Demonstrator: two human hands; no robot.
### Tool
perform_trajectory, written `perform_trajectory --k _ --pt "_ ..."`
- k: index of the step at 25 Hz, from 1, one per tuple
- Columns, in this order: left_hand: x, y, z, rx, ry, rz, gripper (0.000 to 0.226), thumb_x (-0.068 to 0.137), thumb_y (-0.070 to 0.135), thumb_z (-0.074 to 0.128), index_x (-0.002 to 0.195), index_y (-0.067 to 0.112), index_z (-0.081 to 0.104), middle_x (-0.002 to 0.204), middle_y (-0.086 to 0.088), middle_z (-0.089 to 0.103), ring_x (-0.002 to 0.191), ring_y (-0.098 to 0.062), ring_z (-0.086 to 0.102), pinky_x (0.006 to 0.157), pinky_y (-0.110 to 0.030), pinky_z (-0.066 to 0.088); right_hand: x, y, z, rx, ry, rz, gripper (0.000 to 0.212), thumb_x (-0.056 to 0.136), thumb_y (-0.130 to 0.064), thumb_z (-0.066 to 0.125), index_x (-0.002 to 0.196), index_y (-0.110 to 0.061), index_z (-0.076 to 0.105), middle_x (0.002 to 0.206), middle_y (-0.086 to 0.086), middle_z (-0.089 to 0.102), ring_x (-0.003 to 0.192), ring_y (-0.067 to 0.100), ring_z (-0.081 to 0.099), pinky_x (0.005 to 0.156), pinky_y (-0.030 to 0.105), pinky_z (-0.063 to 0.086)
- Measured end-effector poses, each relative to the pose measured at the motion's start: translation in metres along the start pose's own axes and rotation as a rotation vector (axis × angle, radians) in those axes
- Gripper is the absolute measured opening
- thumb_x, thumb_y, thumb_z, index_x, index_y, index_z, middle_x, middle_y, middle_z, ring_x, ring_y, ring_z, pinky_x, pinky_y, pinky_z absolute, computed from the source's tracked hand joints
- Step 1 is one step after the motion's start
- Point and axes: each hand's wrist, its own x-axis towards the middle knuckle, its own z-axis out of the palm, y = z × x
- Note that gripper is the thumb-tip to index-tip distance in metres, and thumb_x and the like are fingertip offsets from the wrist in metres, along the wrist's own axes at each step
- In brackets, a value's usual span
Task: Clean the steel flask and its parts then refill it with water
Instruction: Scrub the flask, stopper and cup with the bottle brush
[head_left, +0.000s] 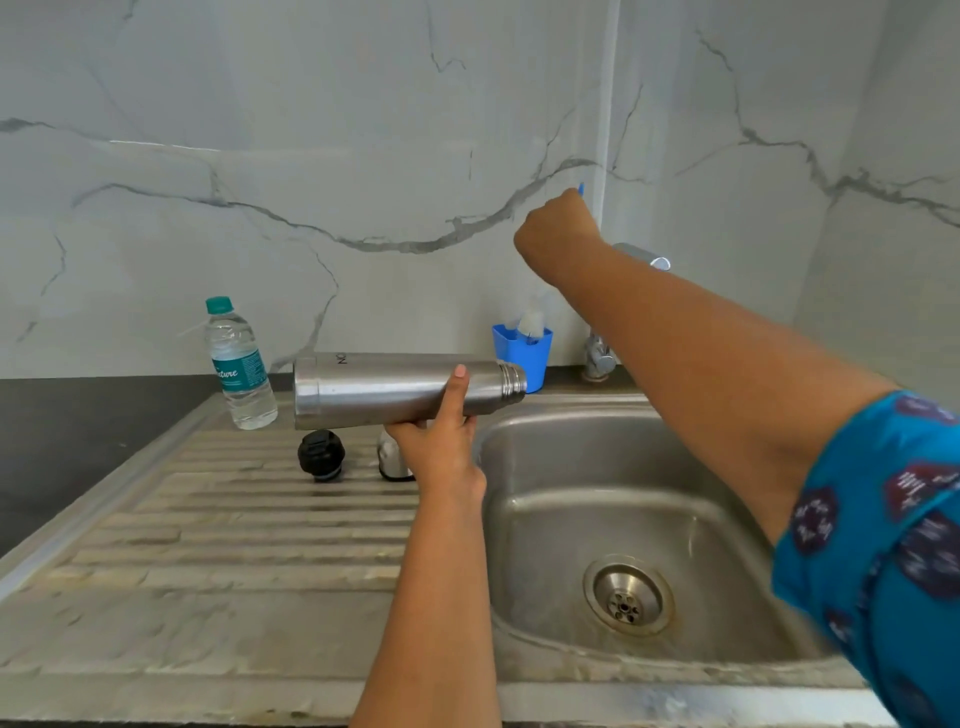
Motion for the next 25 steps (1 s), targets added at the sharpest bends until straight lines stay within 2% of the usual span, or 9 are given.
perform_trajectory --k 4,7,10,12,14,16,18,21,25 --pt "-0.004 -0.003 0.000 0.003 0.020 -0.033 0.064 0.079 0.006 0.080 0.130 0.017 0.042 0.130 -0.001 0.058 0.109 -0.012 0.061 0.076 -0.030 0.058 -0.026 0.035 -0.006 0.056 0.020 0.113 0.023 0.088 0.003 0.054 0.071 -0.009 0.043 0.067 0.003 0.039 0.074 0.021 0.048 0.091 0.038 0.038" --pt "-0.006 -0.004 0.000 -0.002 0.008 -0.068 0.058 0.079 0.005 0.080 0.122 0.019 0.044 0.128 -0.002 0.061 0.113 -0.016 0.062 0.079 -0.034 0.059 -0.058 0.063 -0.008 0.187 0.000 0.261 0.015 0.083 0.008 0.057 0.084 -0.007 0.053 0.073 0.008 0.044 0.087 0.030 0.057 0.098 0.048 0.040" --pt "-0.012 -0.007 0.001 0.053 -0.007 -0.116 0.048 0.079 0.006 0.080 0.110 0.023 0.047 0.125 -0.001 0.062 0.114 -0.017 0.062 0.093 -0.044 0.054 -0.103 0.081 0.012 0.470 -0.082 0.439 0.018 0.085 -0.002 0.061 0.103 -0.006 0.062 0.109 0.017 0.059 0.105 0.041 0.058 0.098 0.055 0.043" --pt "-0.015 -0.008 0.002 0.075 -0.029 -0.142 0.044 0.080 0.009 0.080 0.107 0.025 0.049 0.124 -0.001 0.063 0.115 -0.019 0.062 0.093 -0.045 0.054 -0.145 0.080 0.036 0.742 -0.074 0.557 0.021 0.086 -0.007 0.063 0.105 -0.014 0.066 0.112 0.013 0.061 0.098 0.035 0.060 0.090 0.043 0.050" --pt "-0.015 -0.009 0.002 0.038 -0.040 -0.196 0.049 0.081 0.013 0.079 0.121 0.020 0.052 0.127 -0.005 0.064 0.114 -0.022 0.063 0.085 -0.042 0.057 -0.196 0.065 0.066 1.033 -0.100 0.597 0.022 0.085 -0.008 0.064 0.104 -0.021 0.065 0.105 0.005 0.061 0.088 0.024 0.056 0.078 0.029 0.044" --pt "-0.018 -0.010 0.003 -0.032 -0.034 -0.247 0.057 0.082 0.016 0.079 0.133 0.014 0.052 0.130 -0.009 0.063 0.114 -0.024 0.063 0.073 -0.036 0.058 -0.245 0.042 0.087 1.335 -0.172 0.594 0.029 0.088 -0.011 0.063 0.114 -0.024 0.064 0.101 0.003 0.058 0.086 0.018 0.053 0.076 0.025 0.038" --pt "-0.023 -0.013 0.004 -0.066 -0.018 -0.254 0.060 0.081 0.018 0.080 0.134 0.012 0.054 0.130 -0.009 0.064 0.115 -0.023 0.063 0.067 -0.033 0.057 -0.279 0.022 0.102 1.590 -0.208 0.618 0.024 0.094 -0.018 0.059 0.116 -0.027 0.065 0.091 0.001 0.063 0.079 0.013 0.053 0.069 0.025 0.038" --pt "-0.025 -0.017 0.005 -0.045 0.028 -0.201 0.062 0.077 0.011 0.082 0.133 0.011 0.053 0.129 -0.005 0.064 0.115 -0.021 0.063 0.069 -0.034 0.057 -0.294 0.012 0.115 1.574 -0.159 0.610 0.018 0.096 -0.028 0.056 0.110 -0.033 0.066 0.076 -0.002 0.065 0.068 0.008 0.052 0.059 0.021 0.036" --pt "-0.014 -0.018 0.004 0.019 0.079 -0.142 0.067 0.073 0.004 0.085 0.131 0.009 0.052 0.127 -0.006 0.064 0.111 -0.021 0.064 0.084 -0.041 0.057 -0.287 0.001 0.117 1.799 -0.137 0.620 0.018 0.095 -0.017 0.058 0.109 -0.022 0.068 0.071 0.005 0.062 0.060 0.012 0.055 0.057 0.025 0.048"
